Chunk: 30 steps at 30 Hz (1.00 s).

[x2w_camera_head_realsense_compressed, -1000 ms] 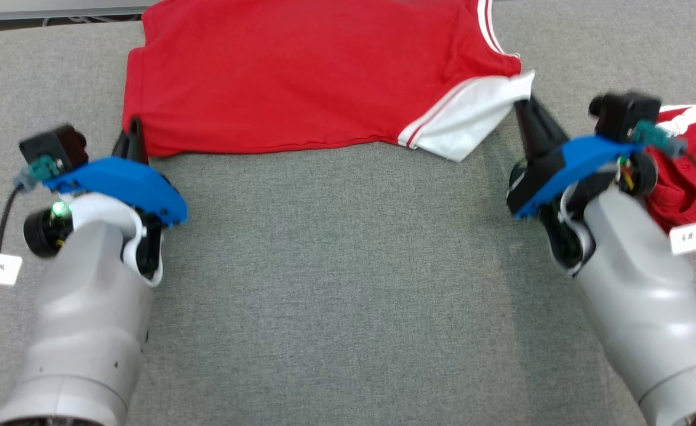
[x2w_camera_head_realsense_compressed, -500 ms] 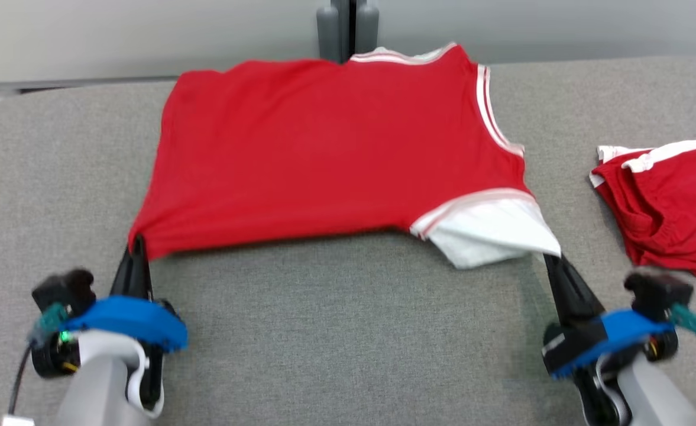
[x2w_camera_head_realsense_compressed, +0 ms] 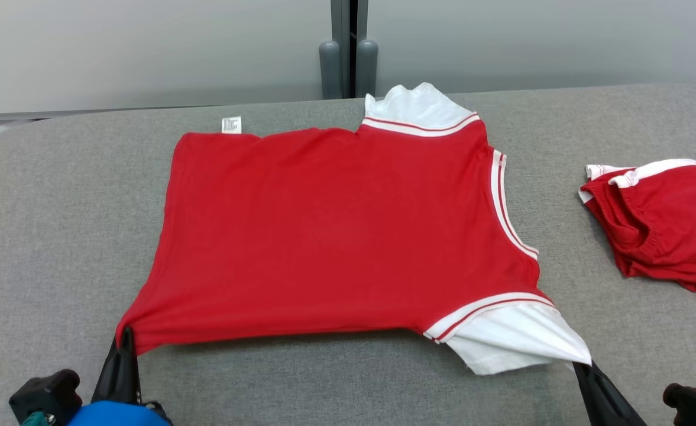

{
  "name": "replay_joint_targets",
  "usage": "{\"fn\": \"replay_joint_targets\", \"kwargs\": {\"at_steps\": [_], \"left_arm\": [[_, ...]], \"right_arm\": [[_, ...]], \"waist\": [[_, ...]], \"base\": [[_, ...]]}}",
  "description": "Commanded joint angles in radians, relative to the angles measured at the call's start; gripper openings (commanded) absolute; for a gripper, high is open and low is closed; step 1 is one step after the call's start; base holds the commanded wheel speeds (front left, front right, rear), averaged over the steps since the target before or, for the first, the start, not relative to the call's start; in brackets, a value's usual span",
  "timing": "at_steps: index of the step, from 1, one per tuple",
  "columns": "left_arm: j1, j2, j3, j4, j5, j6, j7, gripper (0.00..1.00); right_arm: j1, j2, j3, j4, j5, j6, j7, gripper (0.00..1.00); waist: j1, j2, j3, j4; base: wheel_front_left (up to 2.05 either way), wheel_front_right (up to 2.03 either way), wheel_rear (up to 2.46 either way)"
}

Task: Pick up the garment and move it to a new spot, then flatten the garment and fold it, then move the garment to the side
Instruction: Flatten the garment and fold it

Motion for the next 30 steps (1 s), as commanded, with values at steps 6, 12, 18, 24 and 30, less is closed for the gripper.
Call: {"fn": "replay_joint_targets", "kwargs": {"at_steps": [6, 12, 18, 24, 30], "left_arm": [[0.080, 0.026, 0.000, -0.173, -0.012, 0.050, 0.143, 0.00], [0.036, 0.058, 0.002, -0.213, -0.046, 0.058, 0.279, 0.00], [-0.080, 0.083, 0.014, -0.188, -0.121, 0.029, 0.382, 0.00], [-0.206, 0.112, 0.015, -0.113, -0.172, -0.005, 0.444, 0.00], [-0.317, 0.113, -0.012, -0.024, -0.190, -0.056, 0.443, 0.75]], "right_arm": [[0.054, 0.027, -0.049, -0.119, -0.033, 0.000, 0.109, 0.00], [-0.015, 0.033, -0.059, -0.149, -0.036, 0.000, 0.182, 0.00], [-0.186, -0.010, -0.049, -0.101, -0.015, 0.000, 0.247, 0.00], [-0.405, -0.072, -0.014, 0.016, 0.018, 0.000, 0.294, 0.00], [-0.579, -0.104, 0.016, 0.173, 0.066, 0.000, 0.236, 0.35]], "waist": [[0.0002, 0.0004, -0.002, -0.003], [0.0002, 0.0004, 0.038, -0.001], [0.0002, 0.0004, 0.118, -0.002], [0.0002, 0.0004, 0.185, 0.004], [0.0002, 0.0004, 0.221, 0.014]], "base": [[0.00, 0.00, 0.00], [0.00, 0.00, 0.00], [0.00, 0.00, 0.00], [0.00, 0.00, 0.00], [0.00, 0.00, 0.00]]}}
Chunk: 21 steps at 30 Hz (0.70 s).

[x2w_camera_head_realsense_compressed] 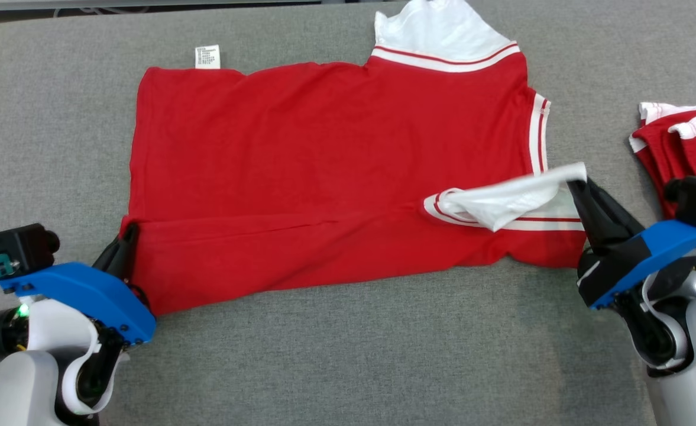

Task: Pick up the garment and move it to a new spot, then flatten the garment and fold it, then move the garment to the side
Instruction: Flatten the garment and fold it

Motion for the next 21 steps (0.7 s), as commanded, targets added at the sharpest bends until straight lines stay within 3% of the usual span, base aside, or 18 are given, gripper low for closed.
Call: {"fn": "replay_joint_targets", "kwargs": {"at_steps": [1, 2, 6, 13, 17, 21], "left_arm": [[-0.020, -0.001, -0.006, 0.010, 0.001, -0.010, -0.014, 1.00], [-0.032, -0.001, -0.012, 0.026, 0.010, -0.017, -0.024, 1.00], [-0.059, -0.024, -0.023, 0.068, 0.046, -0.030, -0.134, 1.00], [-0.041, -0.072, -0.046, 0.084, 0.191, -0.005, -0.475, 1.00], [-0.016, -0.088, -0.060, 0.088, 0.246, 0.013, -0.609, 1.00], [0.018, -0.089, -0.069, 0.075, 0.285, 0.023, -0.661, 1.00]], "right_arm": [[-0.024, -0.006, 0.003, 0.017, 0.006, 0.000, -0.023, 0.94], [-0.040, -0.010, 0.010, 0.038, 0.008, 0.000, -0.055, 1.00], [-0.070, -0.014, 0.043, 0.108, -0.007, 0.000, -0.194, 1.00], [-0.025, -0.035, 0.050, 0.129, -0.130, 0.000, -0.438, 1.00], [0.044, -0.010, 0.019, 0.062, -0.191, 0.000, -0.488, 1.00], [0.134, 0.017, -0.001, -0.024, -0.236, 0.000, -0.481, 1.00]], "waist": [[-0.0003, -0.0004, 0.006, 0.005], [-0.0003, -0.0004, 0.010, 0.007], [-0.0003, -0.0004, 0.019, 0.009], [-0.0003, -0.0004, -0.008, 0.020], [-0.0003, -0.0004, -0.052, 0.022], [-0.0003, -0.0004, -0.095, 0.017]], "base": [[0.00, 0.00, 0.00], [0.00, 0.00, 0.00], [0.00, 0.00, 0.00], [0.00, 0.00, 0.00], [0.00, 0.00, 0.00], [0.00, 0.00, 0.00]]}}
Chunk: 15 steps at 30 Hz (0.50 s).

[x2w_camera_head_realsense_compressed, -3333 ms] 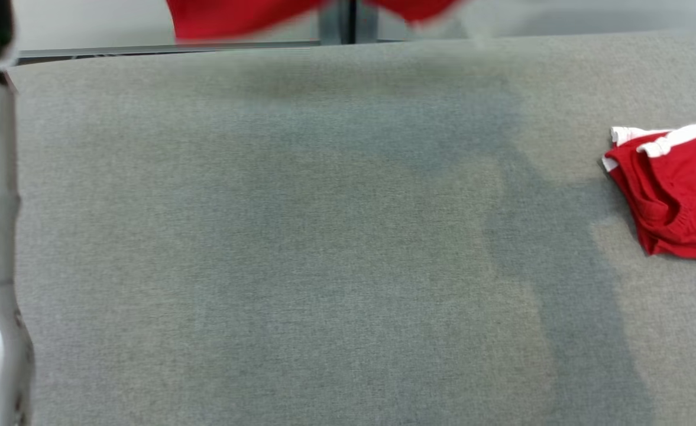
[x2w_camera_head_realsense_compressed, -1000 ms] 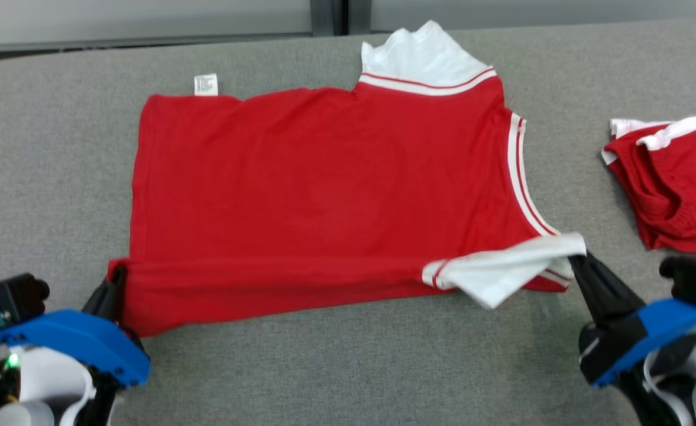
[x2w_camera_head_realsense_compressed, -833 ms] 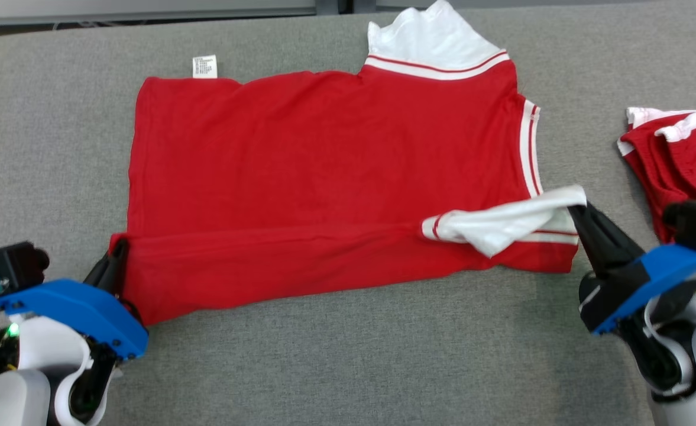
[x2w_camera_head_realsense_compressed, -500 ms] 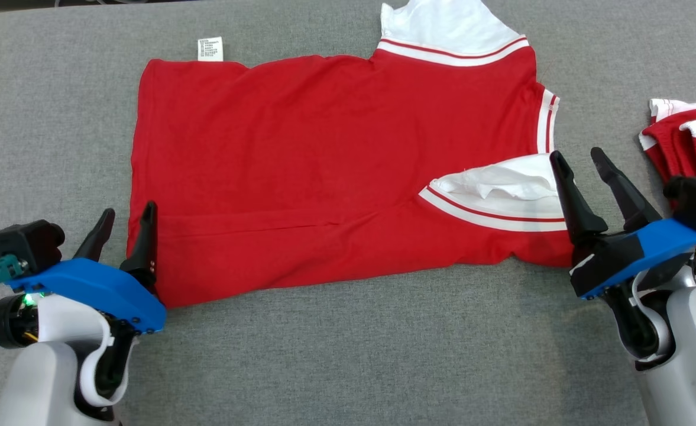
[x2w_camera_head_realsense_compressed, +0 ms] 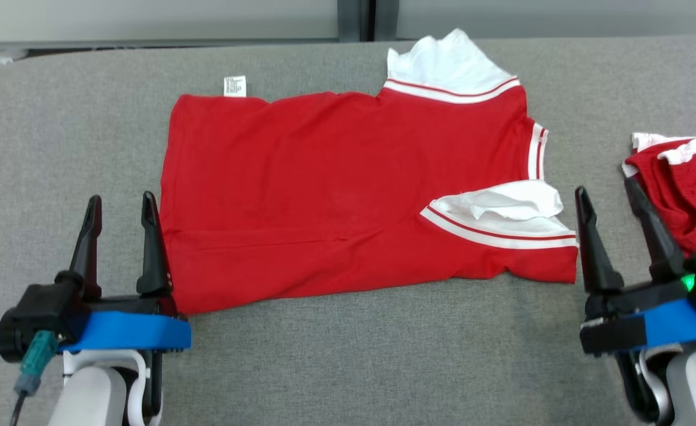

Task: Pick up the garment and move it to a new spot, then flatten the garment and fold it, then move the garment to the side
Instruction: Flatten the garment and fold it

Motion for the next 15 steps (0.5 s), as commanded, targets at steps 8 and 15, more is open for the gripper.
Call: {"fn": "replay_joint_targets", "kwargs": {"at_steps": [8, 15], "left_arm": [[0.112, 0.018, -0.012, -0.011, 0.048, 0.014, -0.025, 1.00], [0.160, 0.025, -0.014, 0.005, 0.036, 0.011, -0.024, 1.00]], "right_arm": [[0.174, 0.067, -0.034, -0.132, -0.044, 0.000, 0.063, 1.00], [0.230, 0.093, -0.049, -0.162, -0.041, 0.000, 0.090, 1.00]], "waist": [[0.0001, 0.0000, -0.076, -0.023], [0.0001, 0.0000, -0.102, -0.026]], "base": [[0.00, 0.00, 0.00], [0.00, 0.00, 0.00]]}}
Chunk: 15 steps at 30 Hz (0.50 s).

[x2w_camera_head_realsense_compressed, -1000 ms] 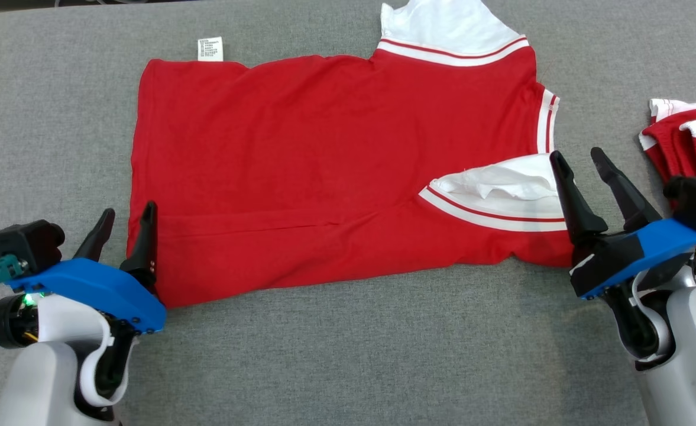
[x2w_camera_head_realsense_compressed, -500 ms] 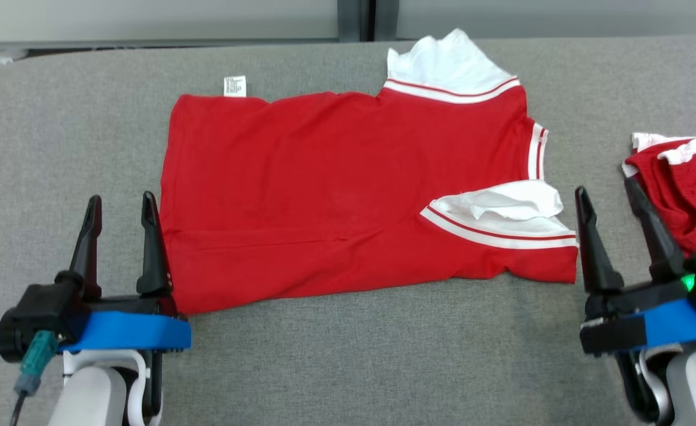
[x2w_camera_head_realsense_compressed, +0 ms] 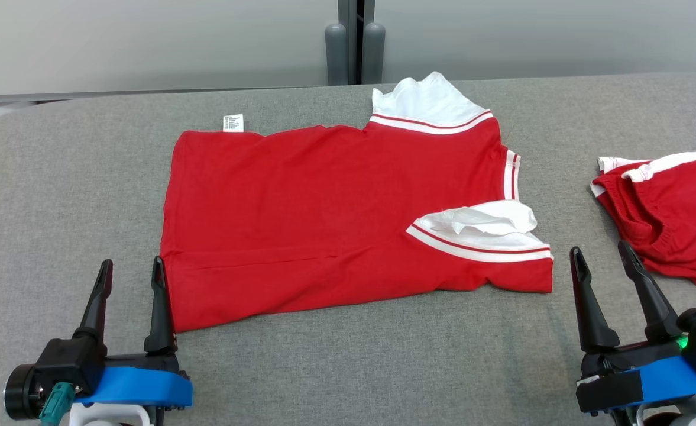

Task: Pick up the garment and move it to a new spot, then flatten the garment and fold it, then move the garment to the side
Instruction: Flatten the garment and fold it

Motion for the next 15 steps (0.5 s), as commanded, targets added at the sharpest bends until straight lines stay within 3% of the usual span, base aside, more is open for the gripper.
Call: {"fn": "replay_joint_targets", "kwargs": {"at_steps": [1, 10, 15], "left_arm": [[0.010, 0.005, -0.001, 0.004, -0.005, -0.002, 0.002, 1.00], [0.005, 0.010, -0.011, 0.013, -0.014, 0.001, 0.027, 1.00], [0.002, -0.002, -0.020, 0.081, -0.048, -0.015, 0.070, 1.00]], "right_arm": [[0.016, 0.003, -0.003, -0.006, -0.002, 0.000, 0.006, 1.00], [0.017, 0.007, -0.008, -0.007, 0.000, 0.000, 0.025, 1.00], [-0.005, -0.009, -0.016, 0.062, 0.013, 0.000, 0.049, 1.00]], "waist": [[0.0001, 0.0001, -0.003, -0.001], [0.0001, 0.0001, 0.000, -0.004], [0.0001, 0.0001, 0.035, -0.003]], "base": [[0.00, 0.00, 0.00], [0.00, 0.00, 0.00], [0.00, 0.00, 0.00]]}}
